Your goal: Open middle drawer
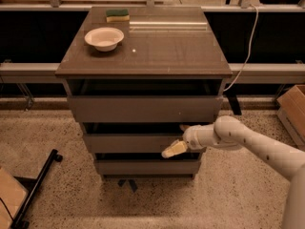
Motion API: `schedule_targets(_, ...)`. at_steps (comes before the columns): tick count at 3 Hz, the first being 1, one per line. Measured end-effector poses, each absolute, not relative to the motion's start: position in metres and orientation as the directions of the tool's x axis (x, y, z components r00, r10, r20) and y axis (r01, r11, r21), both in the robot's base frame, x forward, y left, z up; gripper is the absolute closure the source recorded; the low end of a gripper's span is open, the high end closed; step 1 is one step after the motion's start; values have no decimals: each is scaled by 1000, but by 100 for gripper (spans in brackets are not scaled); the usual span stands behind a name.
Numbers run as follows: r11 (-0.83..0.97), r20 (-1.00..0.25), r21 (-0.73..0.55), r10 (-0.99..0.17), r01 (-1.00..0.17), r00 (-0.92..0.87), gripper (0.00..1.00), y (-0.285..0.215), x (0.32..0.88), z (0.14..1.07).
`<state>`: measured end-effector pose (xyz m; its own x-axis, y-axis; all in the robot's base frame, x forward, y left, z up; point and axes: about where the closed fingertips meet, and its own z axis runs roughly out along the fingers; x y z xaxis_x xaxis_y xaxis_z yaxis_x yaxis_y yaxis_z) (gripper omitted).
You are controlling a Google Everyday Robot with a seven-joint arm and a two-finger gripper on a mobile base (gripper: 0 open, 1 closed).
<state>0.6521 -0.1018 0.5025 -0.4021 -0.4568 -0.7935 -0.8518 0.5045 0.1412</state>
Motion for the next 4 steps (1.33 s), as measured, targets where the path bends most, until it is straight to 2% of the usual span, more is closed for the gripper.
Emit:
schedule_targets(1,513,-789,170,-441,-841,-428,0,-103,677,475)
schedule_targets(2,522,-777,215,-421,-826,-468,17,-104,692,448)
schedule_targets(4,534,-766,239,-410,-811,-495,62,-108,693,444)
